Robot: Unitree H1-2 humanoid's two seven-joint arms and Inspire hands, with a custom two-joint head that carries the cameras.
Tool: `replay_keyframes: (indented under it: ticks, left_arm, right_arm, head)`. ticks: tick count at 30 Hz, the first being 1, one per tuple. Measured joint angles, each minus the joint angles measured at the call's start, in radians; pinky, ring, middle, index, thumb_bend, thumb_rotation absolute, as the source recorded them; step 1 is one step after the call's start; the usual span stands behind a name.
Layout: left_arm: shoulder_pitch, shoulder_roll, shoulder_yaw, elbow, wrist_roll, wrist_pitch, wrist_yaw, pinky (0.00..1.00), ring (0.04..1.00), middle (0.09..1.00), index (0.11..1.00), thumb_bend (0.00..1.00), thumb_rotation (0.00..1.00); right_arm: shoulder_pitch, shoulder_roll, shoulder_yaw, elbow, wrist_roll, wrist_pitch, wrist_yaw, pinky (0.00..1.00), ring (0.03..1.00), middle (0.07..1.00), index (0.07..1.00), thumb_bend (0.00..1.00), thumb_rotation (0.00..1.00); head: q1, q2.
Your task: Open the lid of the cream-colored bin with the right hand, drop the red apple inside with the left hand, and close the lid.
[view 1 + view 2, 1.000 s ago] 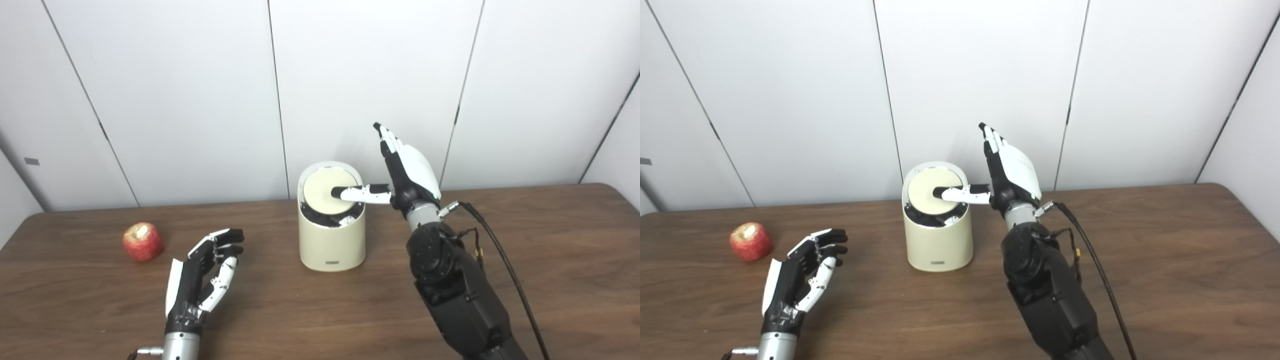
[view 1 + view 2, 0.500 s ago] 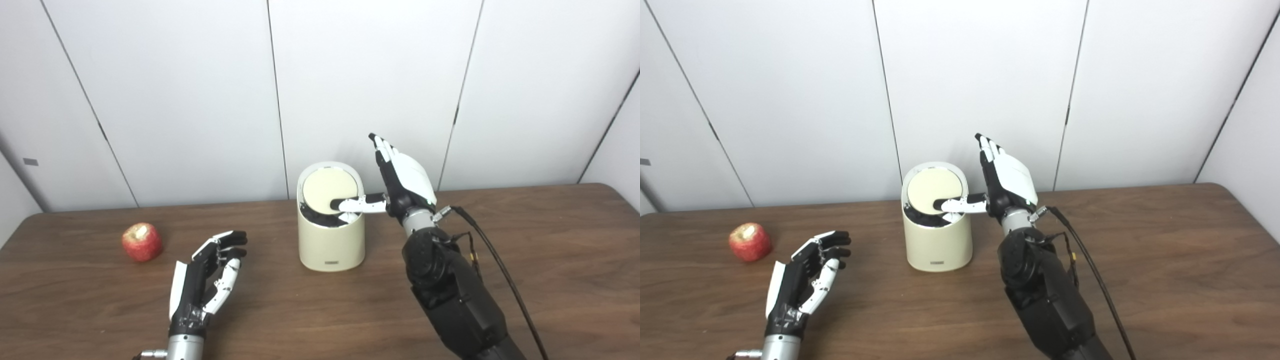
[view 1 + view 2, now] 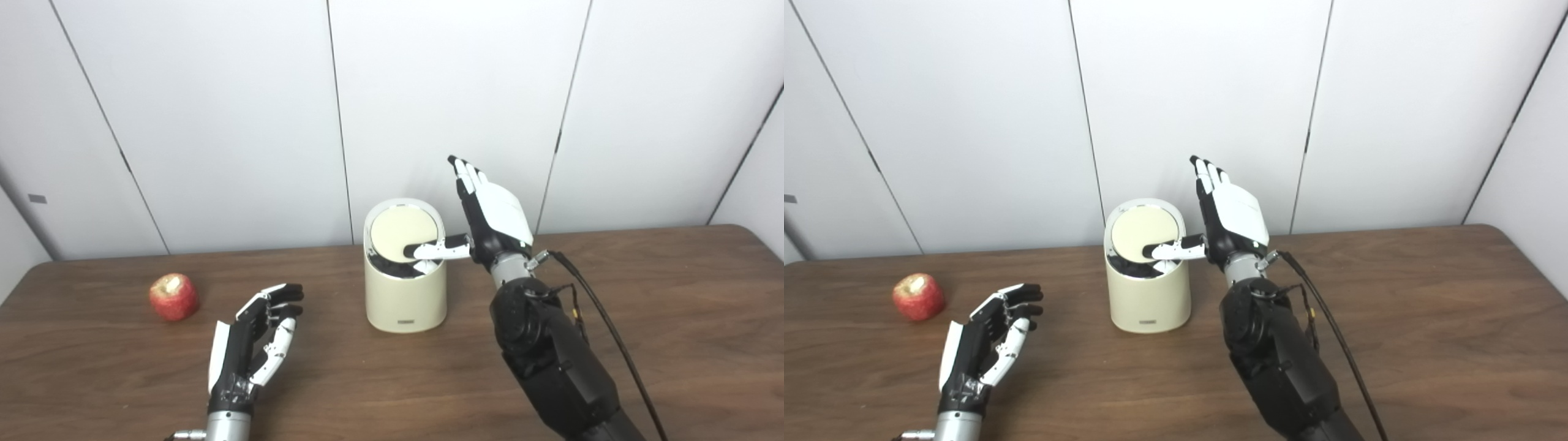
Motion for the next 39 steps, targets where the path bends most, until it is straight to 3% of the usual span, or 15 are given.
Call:
replay_keyframes:
  ticks: [3,6,12,23,29,31,33,36,39]
  left_arm:
    - [0.002,-0.001,0.000,-0.004,0.001,0.002,0.000,0.55,0.648,0.709,0.718,0.26,0.51]
    - [0.002,-0.001,-0.001,-0.005,0.001,0.002,0.000,0.56,0.651,0.712,0.721,0.26,0.52]
    - [0.002,0.003,-0.002,-0.003,-0.003,-0.002,-0.001,0.56,0.653,0.711,0.715,0.25,0.50]
    - [0.002,0.002,-0.003,-0.003,-0.004,-0.002,-0.002,0.57,0.658,0.710,0.717,0.26,0.50]
    - [0.002,0.003,-0.004,-0.003,-0.003,-0.001,-0.002,0.57,0.657,0.711,0.720,0.26,0.53]
    - [0.002,0.003,-0.004,-0.003,-0.003,-0.001,-0.002,0.57,0.658,0.712,0.720,0.27,0.53]
    - [0.002,0.003,-0.004,-0.003,-0.004,-0.001,-0.002,0.57,0.655,0.712,0.720,0.27,0.53]
    - [0.002,0.003,-0.004,-0.002,-0.004,-0.001,-0.002,0.57,0.654,0.713,0.720,0.27,0.53]
    - [0.001,0.005,-0.004,0.000,-0.004,-0.002,-0.002,0.56,0.654,0.714,0.721,0.25,0.52]
  right_arm:
    - [0.000,0.000,-0.008,-0.001,0.016,-0.001,0.007,0.95,1.000,1.000,1.000,0.96,0.41]
    - [0.015,0.000,-0.018,-0.004,0.036,0.000,0.018,0.95,1.000,1.000,1.000,0.97,0.63]
    - [0.078,0.007,-0.047,-0.047,0.096,0.000,0.048,0.93,1.000,1.000,1.000,0.96,0.81]
    - [0.101,0.005,-0.059,-0.125,0.118,-0.001,0.069,0.87,0.989,1.000,1.000,1.00,0.89]
    - [0.183,-0.007,-0.078,-0.217,0.173,-0.081,0.065,0.89,0.992,1.000,1.000,1.00,0.86]
    - [0.222,-0.010,-0.092,-0.241,0.207,-0.144,0.056,0.88,0.970,1.000,1.000,0.89,0.82]
    - [0.268,-0.014,-0.102,-0.247,0.223,-0.232,0.022,0.80,0.910,0.962,0.958,0.60,0.76]
    - [0.337,-0.008,-0.125,-0.243,0.229,-0.365,-0.063,0.72,0.834,0.874,0.862,0.32,0.62]
    - [0.391,-0.001,-0.155,-0.212,0.254,-0.512,-0.150,0.71,0.813,0.832,0.818,0.25,0.62]
  head:
    - [0.000,0.000]
    - [-0.003,0.000]
    - [-0.008,-0.006]
    - [-0.006,-0.008]
    - [-0.006,-0.009]
    - [-0.006,-0.012]
    - [-0.005,-0.014]
    - [-0.008,-0.015]
    - [-0.009,-0.017]
